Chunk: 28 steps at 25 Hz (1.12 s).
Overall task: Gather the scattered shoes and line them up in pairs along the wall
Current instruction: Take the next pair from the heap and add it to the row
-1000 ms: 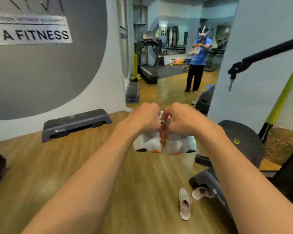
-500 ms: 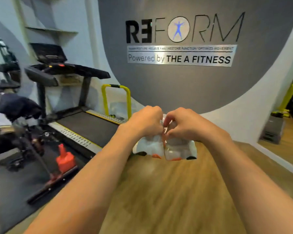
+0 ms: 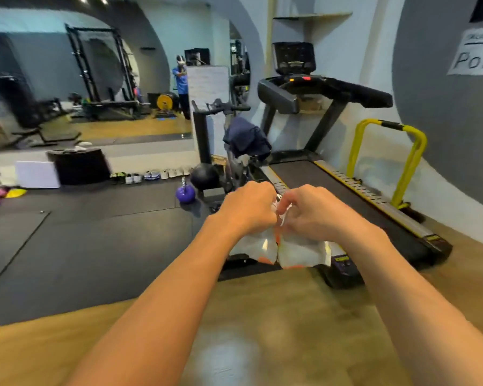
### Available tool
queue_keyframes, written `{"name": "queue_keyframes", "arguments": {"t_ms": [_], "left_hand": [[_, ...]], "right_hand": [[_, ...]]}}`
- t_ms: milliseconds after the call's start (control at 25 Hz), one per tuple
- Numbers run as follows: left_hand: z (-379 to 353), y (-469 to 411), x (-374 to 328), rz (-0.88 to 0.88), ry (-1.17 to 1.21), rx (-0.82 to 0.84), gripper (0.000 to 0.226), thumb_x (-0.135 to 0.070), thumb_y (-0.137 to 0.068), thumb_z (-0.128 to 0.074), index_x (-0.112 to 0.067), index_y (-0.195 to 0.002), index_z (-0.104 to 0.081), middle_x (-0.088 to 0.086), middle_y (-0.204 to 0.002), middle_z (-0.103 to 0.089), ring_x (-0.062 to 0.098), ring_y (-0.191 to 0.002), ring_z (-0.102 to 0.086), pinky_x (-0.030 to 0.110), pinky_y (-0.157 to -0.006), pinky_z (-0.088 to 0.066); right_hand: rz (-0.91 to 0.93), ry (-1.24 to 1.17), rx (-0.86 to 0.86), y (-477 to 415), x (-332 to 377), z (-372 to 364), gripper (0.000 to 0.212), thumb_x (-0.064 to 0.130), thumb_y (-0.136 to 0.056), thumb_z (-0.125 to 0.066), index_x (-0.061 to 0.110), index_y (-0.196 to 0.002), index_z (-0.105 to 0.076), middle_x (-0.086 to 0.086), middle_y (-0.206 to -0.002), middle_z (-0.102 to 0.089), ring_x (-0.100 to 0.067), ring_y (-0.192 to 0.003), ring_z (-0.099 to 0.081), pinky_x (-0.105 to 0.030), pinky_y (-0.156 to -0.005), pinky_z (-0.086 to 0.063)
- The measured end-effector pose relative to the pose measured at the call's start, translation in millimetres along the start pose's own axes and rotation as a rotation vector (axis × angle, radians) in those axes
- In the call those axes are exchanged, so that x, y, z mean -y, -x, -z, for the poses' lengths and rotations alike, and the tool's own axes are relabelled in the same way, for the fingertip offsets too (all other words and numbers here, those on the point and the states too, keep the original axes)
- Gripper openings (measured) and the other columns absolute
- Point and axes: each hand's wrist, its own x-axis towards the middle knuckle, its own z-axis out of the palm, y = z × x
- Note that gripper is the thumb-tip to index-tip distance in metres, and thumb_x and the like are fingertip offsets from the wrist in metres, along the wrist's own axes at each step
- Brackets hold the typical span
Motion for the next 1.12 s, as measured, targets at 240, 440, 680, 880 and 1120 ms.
{"name": "queue_keyframes", "arguments": {"t_ms": [240, 440, 680, 880, 1120], "left_hand": [[24, -49, 165, 0.313, 0.002, -0.021, 0.023, -0.02, -0.078, -0.059, -0.021, -0.059, -0.046, 0.001, -0.067, -0.046, 0.03, -0.073, -0.05, 0.032, -0.052, -0.03], [44, -77, 313, 0.48, -0.005, -0.113, 0.027, -0.014, -0.078, -0.053, -0.021, -0.056, -0.038, 0.001, -0.061, -0.043, 0.031, -0.067, -0.046, 0.03, -0.046, -0.024], [61, -142, 480, 0.511, -0.014, -0.123, 0.026, -0.025, -0.08, -0.064, -0.024, -0.067, -0.042, -0.001, -0.073, -0.048, 0.026, -0.073, -0.05, 0.031, -0.051, -0.029], [65, -223, 585, 0.445, -0.045, -0.059, 0.019, -0.03, -0.077, -0.065, -0.018, -0.067, -0.054, 0.0, -0.068, -0.049, 0.033, -0.081, -0.06, 0.03, -0.052, -0.031], [91, -325, 745, 0.54, -0.006, -0.055, 0.031, -0.037, -0.075, -0.072, -0.022, -0.06, -0.05, 0.002, -0.075, -0.054, 0.03, -0.083, -0.058, 0.031, -0.058, -0.034]], "right_hand": [[0.245, -0.054, 0.156, -182, 74, -55, 0.016, 0.023, -0.076, -0.069, 0.033, -0.088, -0.067, 0.004, -0.092, -0.064, -0.018, -0.087, -0.059, -0.033, -0.066, -0.05], [0.415, -0.041, 0.221, -318, 158, -112, 0.017, 0.018, -0.081, -0.061, 0.027, -0.093, -0.071, 0.01, -0.074, -0.056, -0.015, -0.075, -0.055, -0.024, -0.052, -0.04], [0.417, -0.103, 0.27, -466, 229, -170, 0.015, 0.02, -0.084, -0.061, 0.027, -0.095, -0.068, 0.004, -0.09, -0.062, -0.014, -0.08, -0.058, -0.018, -0.056, -0.045], [0.369, -0.112, 0.274, -590, 253, -203, 0.013, 0.024, -0.082, -0.067, 0.029, -0.094, -0.069, 0.003, -0.094, -0.068, -0.011, -0.082, -0.06, -0.018, -0.06, -0.047], [0.47, -0.111, 0.3, -784, 304, -248, 0.01, 0.028, -0.082, -0.069, 0.03, -0.091, -0.07, 0.007, -0.098, -0.063, -0.015, -0.096, -0.059, -0.031, -0.079, -0.048]]}}
